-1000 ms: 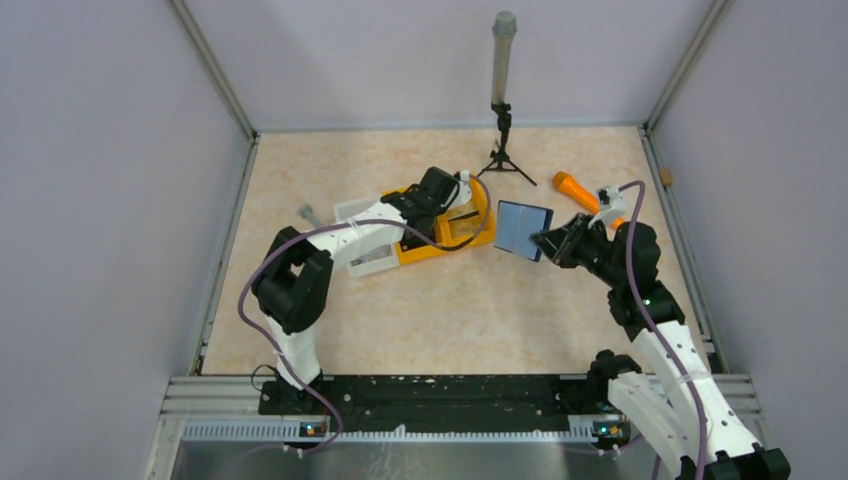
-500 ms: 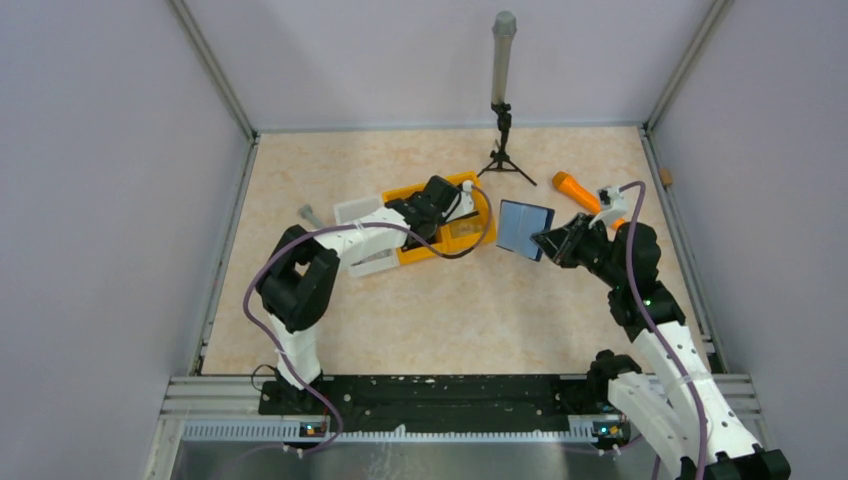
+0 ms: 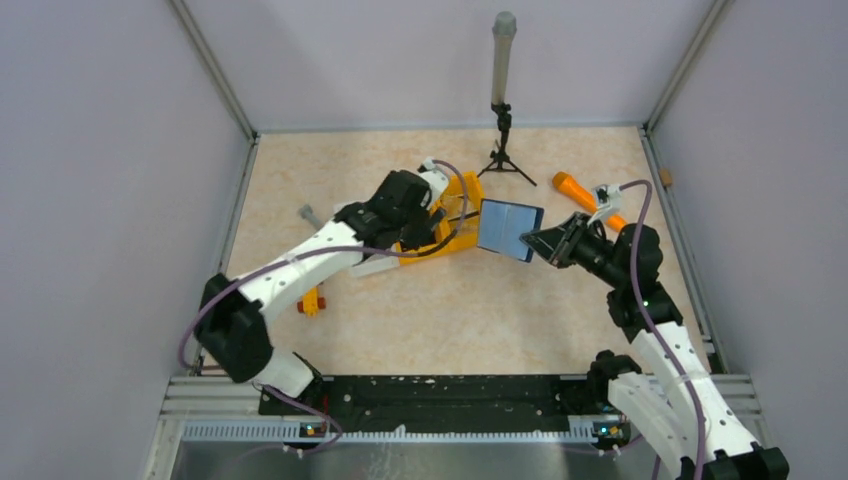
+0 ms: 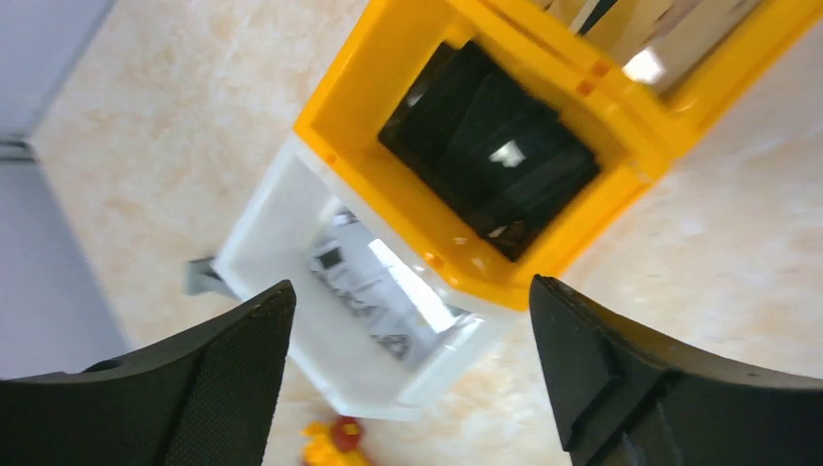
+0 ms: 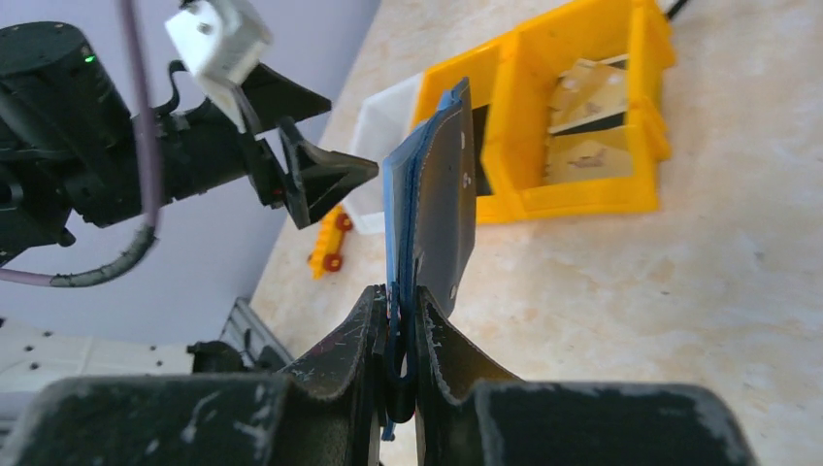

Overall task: Take the credit cards out of the card holder
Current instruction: Close the card holder at the center of the board.

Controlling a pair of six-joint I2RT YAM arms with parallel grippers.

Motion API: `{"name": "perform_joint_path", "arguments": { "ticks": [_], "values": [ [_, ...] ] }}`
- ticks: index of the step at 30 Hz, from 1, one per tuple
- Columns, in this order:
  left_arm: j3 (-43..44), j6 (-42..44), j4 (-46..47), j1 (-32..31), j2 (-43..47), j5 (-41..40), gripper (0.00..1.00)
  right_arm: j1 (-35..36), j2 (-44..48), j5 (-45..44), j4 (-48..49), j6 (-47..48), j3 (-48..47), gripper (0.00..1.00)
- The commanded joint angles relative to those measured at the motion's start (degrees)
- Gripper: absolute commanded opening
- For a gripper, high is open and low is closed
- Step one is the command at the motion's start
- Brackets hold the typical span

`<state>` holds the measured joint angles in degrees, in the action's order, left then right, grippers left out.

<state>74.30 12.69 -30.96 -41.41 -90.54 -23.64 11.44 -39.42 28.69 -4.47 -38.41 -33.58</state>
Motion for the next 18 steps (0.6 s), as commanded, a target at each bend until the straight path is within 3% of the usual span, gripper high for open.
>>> {"name": "perform_joint_path", "arguments": {
  "ticks": [1,5,9,12,18],
  "values": [
    [-10.7,-19.1,9.7,0.1,15.1,11.5,0.98,-0.4,-1.9,12.0,16.6,-9.7,3.2,0.0],
    [-28.0,-31.3,29.3,2.8,30.5,27.7,0.99,-0.4,-5.6,18.7,26.5,-18.1,5.2,0.0],
    [-36.8,-40.2,44.9,7.5,38.7,44.2,0.99,-0.4,-8.9,23.8,35.4,-25.6,6.1,0.0],
    [-40.2,-46.5,52.7,8.4,39.7,50.8,0.99,-0.4,-10.0,25.7,39.5,-29.8,6.1,0.0],
    [-41.9,-56.6,65.2,8.9,35.5,56.0,0.99,-0.4,-10.2,27.2,45.7,-38.3,6.3,0.0]
  ]
}}
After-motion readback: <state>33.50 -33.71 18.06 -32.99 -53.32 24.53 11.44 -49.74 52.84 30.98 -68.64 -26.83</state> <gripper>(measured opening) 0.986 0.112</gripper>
